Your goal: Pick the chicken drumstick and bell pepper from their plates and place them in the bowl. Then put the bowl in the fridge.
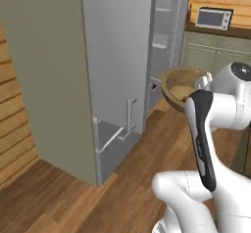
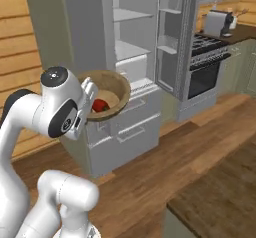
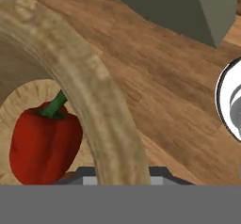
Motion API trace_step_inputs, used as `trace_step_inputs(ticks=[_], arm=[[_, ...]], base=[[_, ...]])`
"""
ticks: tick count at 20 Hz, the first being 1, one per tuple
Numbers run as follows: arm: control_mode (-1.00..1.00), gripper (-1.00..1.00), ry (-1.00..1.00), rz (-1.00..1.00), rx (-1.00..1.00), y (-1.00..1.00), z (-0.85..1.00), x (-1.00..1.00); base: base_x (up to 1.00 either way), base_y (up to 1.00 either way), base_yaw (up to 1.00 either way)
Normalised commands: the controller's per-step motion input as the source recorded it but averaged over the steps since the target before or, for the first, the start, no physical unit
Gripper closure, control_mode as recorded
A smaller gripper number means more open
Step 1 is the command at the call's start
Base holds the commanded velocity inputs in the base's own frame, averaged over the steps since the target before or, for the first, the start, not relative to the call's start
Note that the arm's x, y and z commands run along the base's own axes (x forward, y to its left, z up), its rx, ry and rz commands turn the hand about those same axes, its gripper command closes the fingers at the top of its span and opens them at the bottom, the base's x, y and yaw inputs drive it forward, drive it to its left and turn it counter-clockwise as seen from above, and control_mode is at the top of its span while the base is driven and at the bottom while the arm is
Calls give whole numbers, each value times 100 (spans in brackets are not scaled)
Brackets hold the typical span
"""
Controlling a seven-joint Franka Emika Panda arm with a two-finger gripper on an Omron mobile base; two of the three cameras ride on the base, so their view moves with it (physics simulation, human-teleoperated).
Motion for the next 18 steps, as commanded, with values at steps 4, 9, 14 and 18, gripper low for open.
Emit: trace_step_inputs(ticks=[4, 9, 14, 18], arm=[[100, 100, 0, 0, 0, 0, 0, 0], [100, 100, 0, 0, 0, 0, 0, 0], [100, 100, 0, 0, 0, 0, 0, 0], [100, 100, 0, 0, 0, 0, 0, 0]], base=[[2, 11, -98], [12, 30, -83], [60, 72, -25], [40, 34, -16]])
